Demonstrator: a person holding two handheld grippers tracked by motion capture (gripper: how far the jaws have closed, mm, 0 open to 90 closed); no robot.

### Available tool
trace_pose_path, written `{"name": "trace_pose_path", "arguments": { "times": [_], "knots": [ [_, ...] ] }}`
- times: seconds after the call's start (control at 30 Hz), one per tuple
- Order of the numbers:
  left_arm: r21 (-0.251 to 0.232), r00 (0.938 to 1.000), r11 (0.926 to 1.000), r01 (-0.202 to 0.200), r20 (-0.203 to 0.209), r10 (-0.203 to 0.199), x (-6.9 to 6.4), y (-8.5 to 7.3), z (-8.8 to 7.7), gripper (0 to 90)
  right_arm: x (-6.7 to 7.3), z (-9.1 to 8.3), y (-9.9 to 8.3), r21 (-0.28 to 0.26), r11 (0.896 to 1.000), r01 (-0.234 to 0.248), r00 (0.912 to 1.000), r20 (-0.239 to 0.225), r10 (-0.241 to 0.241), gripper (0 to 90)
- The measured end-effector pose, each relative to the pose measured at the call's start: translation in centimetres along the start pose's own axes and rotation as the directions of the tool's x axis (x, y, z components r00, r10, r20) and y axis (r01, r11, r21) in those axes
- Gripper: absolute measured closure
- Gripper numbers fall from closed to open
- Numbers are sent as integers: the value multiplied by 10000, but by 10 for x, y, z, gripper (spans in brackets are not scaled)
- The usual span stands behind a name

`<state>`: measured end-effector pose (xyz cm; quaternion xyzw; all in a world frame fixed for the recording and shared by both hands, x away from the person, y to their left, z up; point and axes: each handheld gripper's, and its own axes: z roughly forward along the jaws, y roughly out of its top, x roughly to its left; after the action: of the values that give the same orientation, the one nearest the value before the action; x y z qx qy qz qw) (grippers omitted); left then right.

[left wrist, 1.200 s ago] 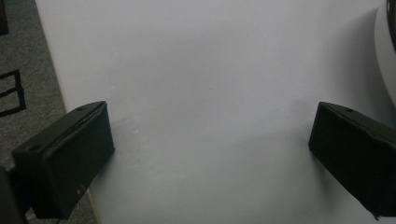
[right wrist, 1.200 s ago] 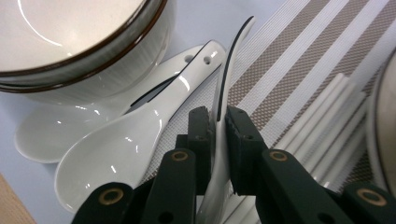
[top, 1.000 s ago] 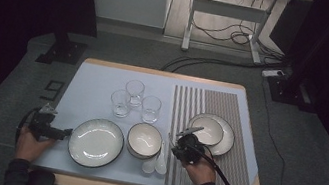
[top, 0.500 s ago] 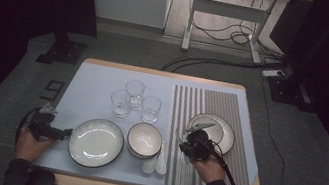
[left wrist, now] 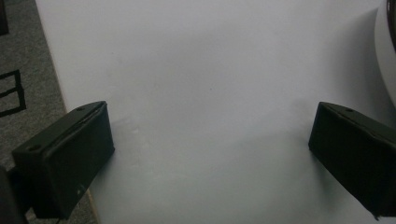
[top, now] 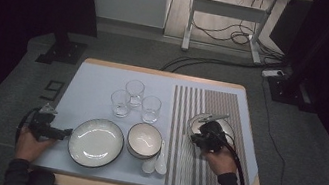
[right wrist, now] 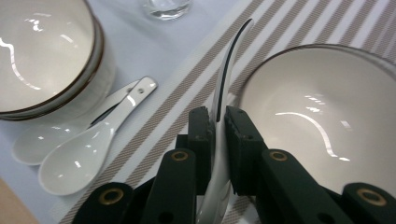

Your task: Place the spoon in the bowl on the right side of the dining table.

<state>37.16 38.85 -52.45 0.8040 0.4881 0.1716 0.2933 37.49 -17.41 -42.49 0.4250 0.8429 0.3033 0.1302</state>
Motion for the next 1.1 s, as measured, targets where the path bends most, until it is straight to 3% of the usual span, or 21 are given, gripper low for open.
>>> {"name": "trace_pose_path", "arguments": {
  "times": [0.33, 1.1],
  "knots": [
    [-15, 10000, 10000, 4, -2, -4, 0, 0, 0, 0, -20, -4, 12, -71, 9999, -99, 9983, 581, 103, 809],
    [-14, 10000, 10000, 5, 0, -5, 0, 0, 0, 0, -50, 31, 20, 188, 9996, -216, 9944, 1042, 196, 808]
  ]
}}
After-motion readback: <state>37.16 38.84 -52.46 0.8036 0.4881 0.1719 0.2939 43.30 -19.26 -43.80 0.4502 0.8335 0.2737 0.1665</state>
